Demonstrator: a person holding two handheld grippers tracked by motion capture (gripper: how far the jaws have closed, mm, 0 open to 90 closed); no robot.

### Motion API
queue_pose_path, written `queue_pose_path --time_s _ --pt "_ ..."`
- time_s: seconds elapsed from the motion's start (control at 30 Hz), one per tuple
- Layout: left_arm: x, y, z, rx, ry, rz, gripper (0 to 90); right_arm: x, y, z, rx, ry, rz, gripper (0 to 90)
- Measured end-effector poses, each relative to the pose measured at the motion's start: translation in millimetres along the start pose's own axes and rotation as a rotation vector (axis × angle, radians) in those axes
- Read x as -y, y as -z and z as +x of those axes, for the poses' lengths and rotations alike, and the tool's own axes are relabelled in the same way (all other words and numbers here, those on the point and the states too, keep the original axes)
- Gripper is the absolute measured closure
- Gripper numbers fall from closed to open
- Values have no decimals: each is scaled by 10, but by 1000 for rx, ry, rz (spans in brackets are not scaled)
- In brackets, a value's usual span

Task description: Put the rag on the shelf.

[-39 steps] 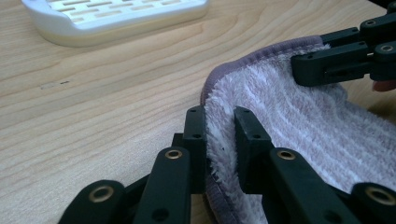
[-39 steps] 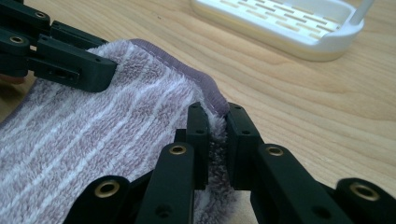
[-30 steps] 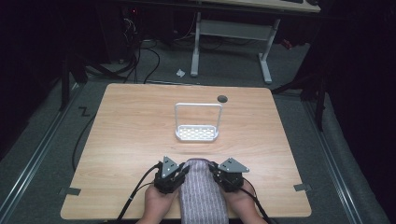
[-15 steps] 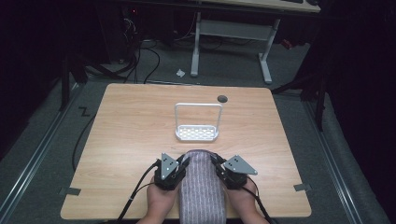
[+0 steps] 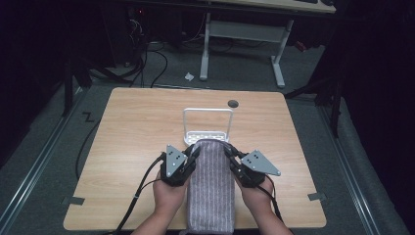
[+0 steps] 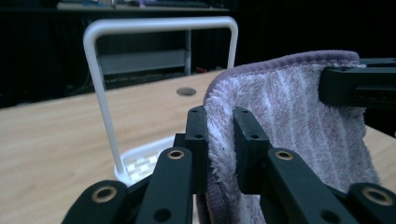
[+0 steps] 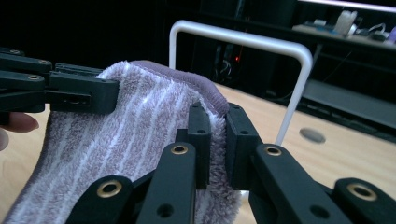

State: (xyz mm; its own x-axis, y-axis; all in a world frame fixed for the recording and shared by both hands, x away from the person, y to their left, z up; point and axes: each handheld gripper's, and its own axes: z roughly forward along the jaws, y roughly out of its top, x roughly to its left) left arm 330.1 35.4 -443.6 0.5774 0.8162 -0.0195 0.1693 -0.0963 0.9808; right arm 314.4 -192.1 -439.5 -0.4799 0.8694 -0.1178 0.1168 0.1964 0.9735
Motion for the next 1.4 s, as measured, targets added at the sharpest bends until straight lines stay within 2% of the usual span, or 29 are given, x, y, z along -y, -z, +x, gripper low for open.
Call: queue_pose_path --time_s 0.27,0.53,0.77,0.9,1.03,1.1,1.23,1.4 --pt "-336 30 -20 -1 -34 -76 782 -281 35 -58 17 10 -68 829" --pt "-607 54 10 -7 -59 -125 782 -553 63 -98 27 23 -124 829" --pt "-804 35 58 -11 -86 -149 783 -771 60 -127 28 40 -159 829" --pt "-898 -11 111 -12 -96 -151 782 -885 29 -174 30 37 -177 828" --pt "-982 -49 179 0 -86 -167 781 -987 -24 -229 31 34 -182 828" --pt "-1007 -64 223 21 -80 -182 781 -1029 -50 -251 31 33 -185 828" --pt "-1048 -104 280 20 -69 -199 780 -1092 -95 -276 36 34 -200 828" --pt "-1102 -171 330 21 -91 -216 779 -1143 -175 -325 52 33 -206 828"
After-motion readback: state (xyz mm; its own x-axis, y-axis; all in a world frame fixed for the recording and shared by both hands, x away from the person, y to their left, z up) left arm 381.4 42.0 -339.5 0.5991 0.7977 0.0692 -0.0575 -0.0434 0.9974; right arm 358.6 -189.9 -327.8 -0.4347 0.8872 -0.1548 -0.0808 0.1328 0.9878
